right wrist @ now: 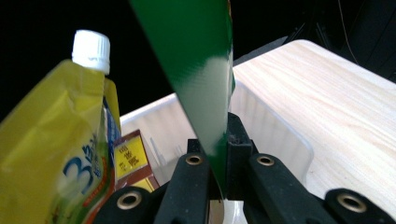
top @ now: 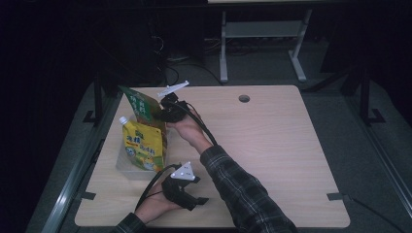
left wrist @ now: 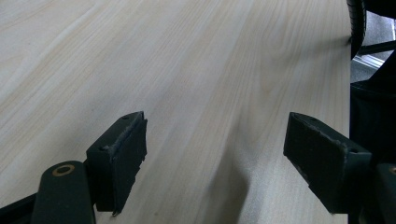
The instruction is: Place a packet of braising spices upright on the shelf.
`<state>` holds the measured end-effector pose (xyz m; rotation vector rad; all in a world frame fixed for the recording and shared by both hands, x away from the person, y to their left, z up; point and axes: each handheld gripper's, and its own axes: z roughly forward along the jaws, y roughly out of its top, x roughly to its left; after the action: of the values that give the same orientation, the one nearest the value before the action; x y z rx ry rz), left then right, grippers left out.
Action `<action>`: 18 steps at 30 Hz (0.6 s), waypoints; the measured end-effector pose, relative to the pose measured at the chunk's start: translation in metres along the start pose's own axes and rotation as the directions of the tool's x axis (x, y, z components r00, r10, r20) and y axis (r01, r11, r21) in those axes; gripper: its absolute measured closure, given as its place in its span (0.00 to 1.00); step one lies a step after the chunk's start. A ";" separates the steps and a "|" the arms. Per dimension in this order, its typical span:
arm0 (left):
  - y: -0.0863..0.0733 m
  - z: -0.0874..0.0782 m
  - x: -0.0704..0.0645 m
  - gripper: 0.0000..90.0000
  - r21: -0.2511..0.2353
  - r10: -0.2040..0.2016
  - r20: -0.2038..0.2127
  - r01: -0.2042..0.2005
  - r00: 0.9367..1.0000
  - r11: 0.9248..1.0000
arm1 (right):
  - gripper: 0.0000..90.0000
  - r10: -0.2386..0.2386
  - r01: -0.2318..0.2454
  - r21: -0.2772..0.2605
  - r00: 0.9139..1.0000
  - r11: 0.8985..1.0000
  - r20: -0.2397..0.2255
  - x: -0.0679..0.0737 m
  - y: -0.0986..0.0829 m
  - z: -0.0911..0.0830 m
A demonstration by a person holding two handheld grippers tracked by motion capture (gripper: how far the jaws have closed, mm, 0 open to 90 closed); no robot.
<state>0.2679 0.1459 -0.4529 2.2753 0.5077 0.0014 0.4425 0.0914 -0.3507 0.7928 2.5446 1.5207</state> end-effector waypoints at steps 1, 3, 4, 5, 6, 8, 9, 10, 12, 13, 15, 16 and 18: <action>0.000 0.000 0.000 0.23 -0.003 -0.006 0.001 0.006 1.000 1.000 | 0.99 -0.007 0.007 0.000 1.000 1.000 0.001 0.000 -0.001 0.001; 0.000 0.000 0.000 0.23 -0.003 -0.006 0.001 0.006 1.000 1.000 | 0.98 -0.011 0.011 0.004 1.000 1.000 0.001 0.001 -0.001 0.001; 0.000 0.000 0.000 0.23 -0.002 -0.006 0.001 0.006 1.000 1.000 | 0.97 -0.014 0.014 0.006 1.000 1.000 -0.006 0.001 0.000 0.001; 0.000 0.000 0.000 0.23 -0.002 -0.007 0.002 0.007 1.000 1.000 | 0.95 -0.023 0.023 0.005 1.000 1.000 -0.005 0.001 0.000 0.001; 0.000 0.000 0.000 0.23 -0.003 -0.006 0.003 0.006 1.000 1.000 | 0.92 -0.033 0.033 0.006 0.999 0.999 0.001 0.002 0.000 0.000; 0.000 0.000 0.000 0.23 -0.004 -0.009 0.004 0.009 1.000 1.000 | 0.82 -0.037 0.037 0.005 0.999 0.999 0.003 0.002 0.001 -0.003; 0.000 0.000 0.000 0.23 -0.003 -0.009 0.007 0.009 1.000 1.000 | 0.72 -0.045 0.045 0.005 0.999 0.999 0.021 0.003 0.002 -0.008; 0.000 0.000 0.000 0.23 -0.003 -0.009 0.007 0.009 1.000 1.000 | 0.72 -0.045 0.045 0.005 0.999 0.999 0.021 0.003 0.002 -0.008; -0.001 0.000 0.001 0.23 -0.004 -0.007 0.006 0.007 1.000 1.000 | 0.64 -0.059 0.059 0.002 0.998 0.998 0.029 0.004 0.002 -0.014; -0.001 0.000 0.001 0.23 -0.002 -0.006 0.004 0.006 1.000 1.000 | 0.60 -0.065 0.065 0.002 0.997 0.998 0.035 0.004 0.003 -0.017; -0.001 -0.001 0.002 0.23 0.007 0.002 0.000 -0.002 1.000 1.000 | 0.53 -0.070 0.070 0.003 0.996 0.998 0.055 0.003 0.002 -0.028; -0.001 -0.001 0.002 0.23 0.006 0.000 -0.002 0.000 1.000 1.000 | 0.53 -0.070 0.070 0.003 0.996 0.998 0.055 0.003 0.002 -0.028; -0.001 -0.001 0.002 0.23 -0.009 -0.016 -0.001 0.016 1.000 1.000 | 0.50 -0.071 0.071 0.002 0.995 0.997 0.066 0.002 -0.001 -0.037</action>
<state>0.2691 0.1481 -0.4528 2.2625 0.5261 -0.0030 0.4291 0.0622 -0.3327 0.7308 2.4976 1.4490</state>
